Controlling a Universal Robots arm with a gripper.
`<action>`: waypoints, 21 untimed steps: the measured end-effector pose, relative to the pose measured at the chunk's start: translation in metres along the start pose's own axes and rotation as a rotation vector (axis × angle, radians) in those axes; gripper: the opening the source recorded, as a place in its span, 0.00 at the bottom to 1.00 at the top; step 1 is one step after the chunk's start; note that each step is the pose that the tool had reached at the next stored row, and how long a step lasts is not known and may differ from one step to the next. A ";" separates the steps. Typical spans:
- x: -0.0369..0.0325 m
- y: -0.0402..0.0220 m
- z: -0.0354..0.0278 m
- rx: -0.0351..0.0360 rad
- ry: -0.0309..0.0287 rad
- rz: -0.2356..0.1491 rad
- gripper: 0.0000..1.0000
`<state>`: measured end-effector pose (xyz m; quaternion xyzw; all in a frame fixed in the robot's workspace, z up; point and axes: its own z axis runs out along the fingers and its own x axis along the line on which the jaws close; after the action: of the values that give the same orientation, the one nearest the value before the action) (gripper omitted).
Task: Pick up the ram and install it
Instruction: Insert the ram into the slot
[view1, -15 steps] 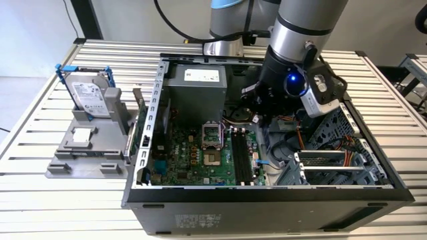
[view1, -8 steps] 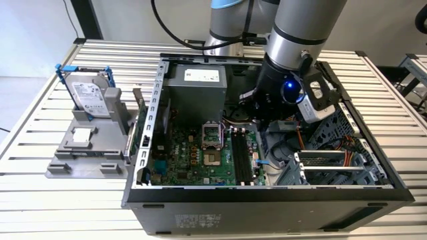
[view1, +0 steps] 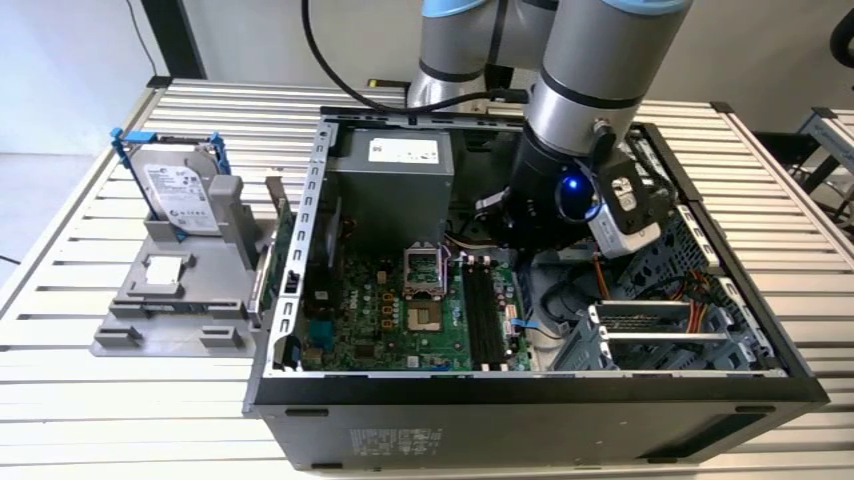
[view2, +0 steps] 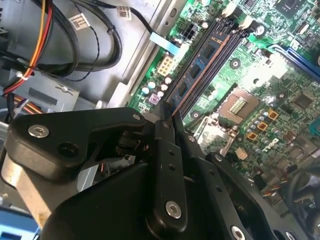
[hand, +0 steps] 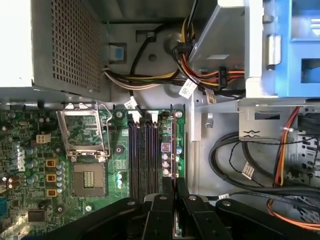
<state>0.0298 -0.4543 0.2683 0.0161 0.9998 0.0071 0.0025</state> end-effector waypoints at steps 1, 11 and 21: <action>0.0001 -0.0002 0.0017 0.0003 0.0000 0.000 0.00; 0.0020 -0.0013 0.0178 0.0046 0.0013 0.000 0.00; 0.0041 -0.0092 0.0251 0.0049 0.0013 0.000 0.00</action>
<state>0.0255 -0.4630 0.2430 0.0161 0.9999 0.0046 0.0018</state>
